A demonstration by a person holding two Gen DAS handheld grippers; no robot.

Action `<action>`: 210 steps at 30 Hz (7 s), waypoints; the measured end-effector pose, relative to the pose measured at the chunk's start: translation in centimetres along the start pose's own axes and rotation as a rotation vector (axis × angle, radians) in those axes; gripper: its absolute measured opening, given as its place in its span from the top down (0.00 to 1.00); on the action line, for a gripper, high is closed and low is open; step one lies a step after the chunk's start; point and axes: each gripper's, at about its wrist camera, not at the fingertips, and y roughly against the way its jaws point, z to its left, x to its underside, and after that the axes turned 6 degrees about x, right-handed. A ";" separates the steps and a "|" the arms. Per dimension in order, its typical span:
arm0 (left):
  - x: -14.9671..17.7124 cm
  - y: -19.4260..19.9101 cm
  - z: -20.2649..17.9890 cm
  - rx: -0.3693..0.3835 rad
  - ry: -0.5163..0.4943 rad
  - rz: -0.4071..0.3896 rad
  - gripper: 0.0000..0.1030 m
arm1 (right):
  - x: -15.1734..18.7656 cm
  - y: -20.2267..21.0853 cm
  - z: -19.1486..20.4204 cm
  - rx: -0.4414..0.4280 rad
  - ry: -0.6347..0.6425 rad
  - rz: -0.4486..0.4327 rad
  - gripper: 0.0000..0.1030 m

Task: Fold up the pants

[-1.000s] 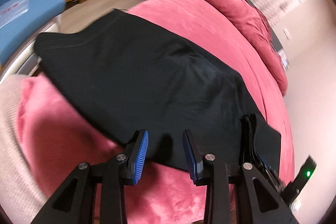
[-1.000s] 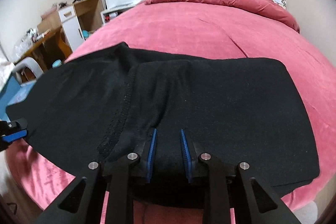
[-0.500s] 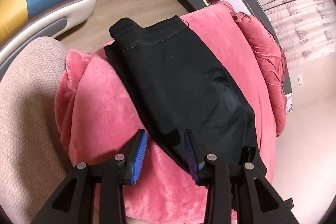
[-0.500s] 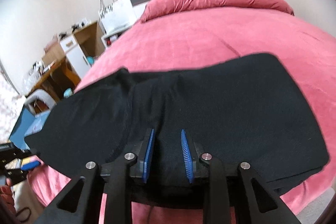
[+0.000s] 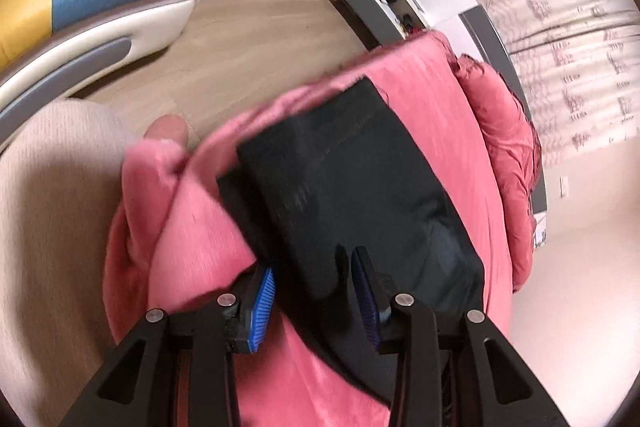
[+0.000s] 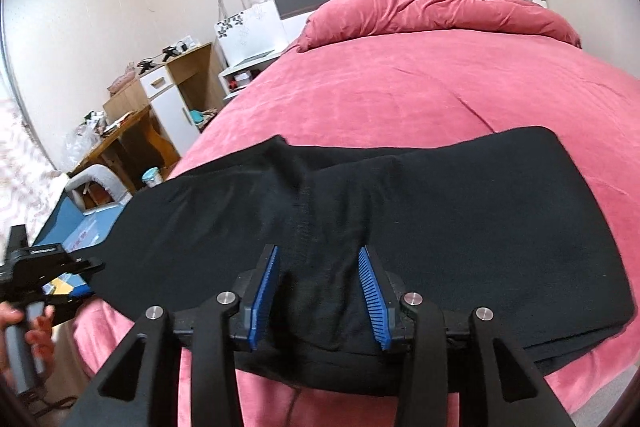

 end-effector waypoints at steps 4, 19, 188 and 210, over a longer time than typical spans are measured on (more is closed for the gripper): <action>-0.9 -0.5 0.4 0.021 -0.016 -0.020 0.63 | 0.2 -0.6 2.1 -0.049 0.037 0.026 0.59; -3.0 -1.2 3.5 0.178 0.124 0.001 0.85 | 3.2 -7.4 12.6 -0.206 0.173 0.277 0.57; 18.1 -10.4 -28.3 0.079 -1.136 0.323 0.71 | -2.4 3.3 -11.5 0.165 -0.018 0.099 0.81; 15.8 -4.3 -20.7 0.153 -1.068 0.343 0.64 | -0.5 6.0 -14.8 0.132 -0.114 0.121 0.34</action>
